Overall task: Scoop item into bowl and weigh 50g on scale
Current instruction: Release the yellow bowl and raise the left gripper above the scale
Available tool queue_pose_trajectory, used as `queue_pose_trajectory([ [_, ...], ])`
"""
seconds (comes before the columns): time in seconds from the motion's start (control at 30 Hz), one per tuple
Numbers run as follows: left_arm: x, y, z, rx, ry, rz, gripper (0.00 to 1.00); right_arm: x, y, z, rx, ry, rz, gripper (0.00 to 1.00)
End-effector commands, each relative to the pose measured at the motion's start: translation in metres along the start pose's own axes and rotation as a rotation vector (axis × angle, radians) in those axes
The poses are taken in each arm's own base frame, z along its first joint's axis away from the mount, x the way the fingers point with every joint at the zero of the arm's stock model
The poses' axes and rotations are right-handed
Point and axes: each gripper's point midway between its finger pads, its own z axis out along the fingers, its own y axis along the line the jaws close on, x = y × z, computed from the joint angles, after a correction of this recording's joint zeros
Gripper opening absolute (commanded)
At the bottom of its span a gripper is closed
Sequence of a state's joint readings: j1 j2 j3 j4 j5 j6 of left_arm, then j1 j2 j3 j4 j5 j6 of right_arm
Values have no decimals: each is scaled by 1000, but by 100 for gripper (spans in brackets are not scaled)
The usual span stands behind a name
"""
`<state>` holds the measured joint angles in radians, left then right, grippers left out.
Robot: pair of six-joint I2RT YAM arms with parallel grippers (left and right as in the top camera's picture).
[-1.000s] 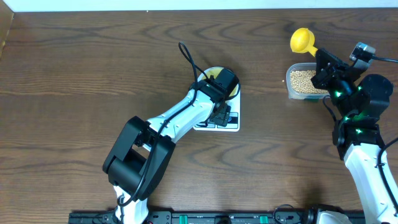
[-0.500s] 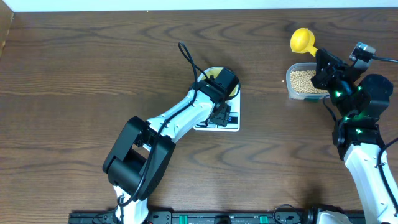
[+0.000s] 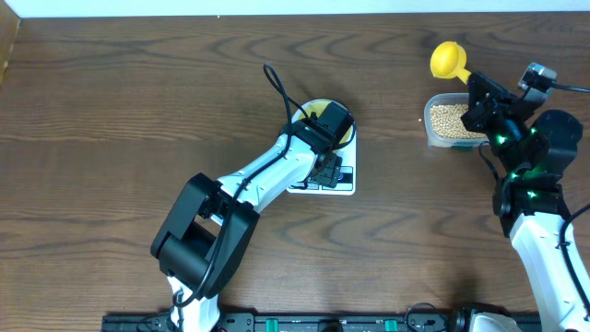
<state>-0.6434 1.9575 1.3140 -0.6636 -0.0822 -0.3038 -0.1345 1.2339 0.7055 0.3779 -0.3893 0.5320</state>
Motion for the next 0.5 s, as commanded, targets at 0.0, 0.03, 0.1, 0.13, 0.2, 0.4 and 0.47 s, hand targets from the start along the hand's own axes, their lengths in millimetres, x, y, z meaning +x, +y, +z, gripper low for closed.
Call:
queue_pose_trajectory([
  [0.0,14,6,9,-22,41,-4,88,-10,6,-2,-14,-20,-27,1],
  [0.03,13,6,6,-20,37,-4,88,-10,6,-2,-14,-20,-27,1],
  [0.1,9,6,-1,-12,17,-7,88,-10,6,-2,-14,-20,-27,1],
  [0.13,7,5,-6,-8,4,-9,88,-10,6,-2,-14,-20,-27,1],
  [0.2,2,5,-16,3,-23,-10,88,-10,6,-2,-14,-20,-27,1],
  [0.4,-3,7,-40,21,-68,-12,88,-10,6,-2,-14,-20,-27,1],
  [0.47,-4,8,-48,26,-83,-14,88,-10,6,-2,-14,-20,-27,1],
])
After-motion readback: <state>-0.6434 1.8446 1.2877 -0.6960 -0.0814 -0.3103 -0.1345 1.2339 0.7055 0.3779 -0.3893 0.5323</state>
